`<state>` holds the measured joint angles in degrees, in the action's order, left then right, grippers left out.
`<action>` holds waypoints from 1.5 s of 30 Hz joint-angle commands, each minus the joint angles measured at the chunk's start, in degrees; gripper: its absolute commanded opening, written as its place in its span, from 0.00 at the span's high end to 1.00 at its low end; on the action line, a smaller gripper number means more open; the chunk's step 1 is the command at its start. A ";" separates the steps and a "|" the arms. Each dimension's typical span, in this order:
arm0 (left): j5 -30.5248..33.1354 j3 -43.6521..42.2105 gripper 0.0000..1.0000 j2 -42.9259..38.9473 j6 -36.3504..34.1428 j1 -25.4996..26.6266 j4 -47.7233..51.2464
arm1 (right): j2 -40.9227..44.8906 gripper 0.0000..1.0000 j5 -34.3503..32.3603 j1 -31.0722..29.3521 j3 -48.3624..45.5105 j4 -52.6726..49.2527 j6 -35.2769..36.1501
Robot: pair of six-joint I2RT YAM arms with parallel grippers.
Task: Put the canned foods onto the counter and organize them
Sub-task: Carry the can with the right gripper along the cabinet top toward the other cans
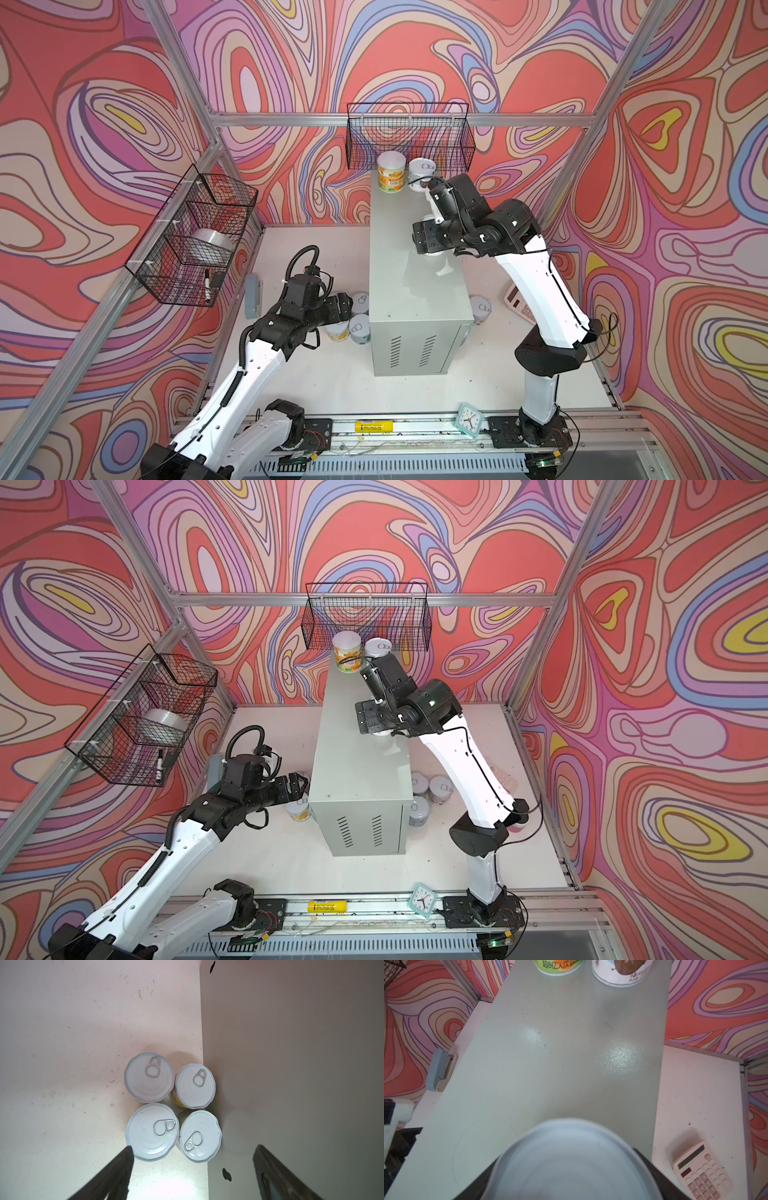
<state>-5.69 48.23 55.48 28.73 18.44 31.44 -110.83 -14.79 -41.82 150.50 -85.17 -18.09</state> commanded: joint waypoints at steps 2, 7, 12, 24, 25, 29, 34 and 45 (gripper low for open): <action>1.04 0.38 0.09 -0.47 -0.18 0.16 0.22 | -0.87 0.02 1.49 -0.42 0.10 2.96 0.60; 1.02 0.40 0.09 -0.46 -0.17 0.18 0.03 | -0.66 0.02 0.99 -0.38 0.76 4.48 0.81; 1.04 0.93 0.09 -0.62 -0.34 0.15 0.37 | 0.74 0.04 3.26 -0.40 2.21 5.23 1.34; 0.80 1.45 0.10 -1.96 0.10 0.12 1.37 | 11.71 0.12 2.35 -0.45 -11.61 7.46 -0.09; 0.80 1.21 0.10 -2.11 0.27 0.19 1.33 | 12.76 0.13 2.51 -0.49 -13.62 8.40 -0.12; 0.59 0.69 0.10 -2.14 0.58 0.12 0.90 | 14.14 0.17 3.44 -0.37 -18.38 10.69 -0.25; 0.42 0.65 0.11 -2.05 0.72 0.13 0.31 | 14.15 0.21 4.48 -0.39 -20.87 13.48 -0.17; 0.38 1.02 0.11 -0.03 0.25 0.17 -1.02 | 9.78 0.34 4.18 -0.39 -21.06 19.59 0.55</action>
<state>-5.37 48.25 54.76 28.95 18.44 31.42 -99.20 -10.46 -41.98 129.80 -69.32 -17.87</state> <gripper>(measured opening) 0.893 0.662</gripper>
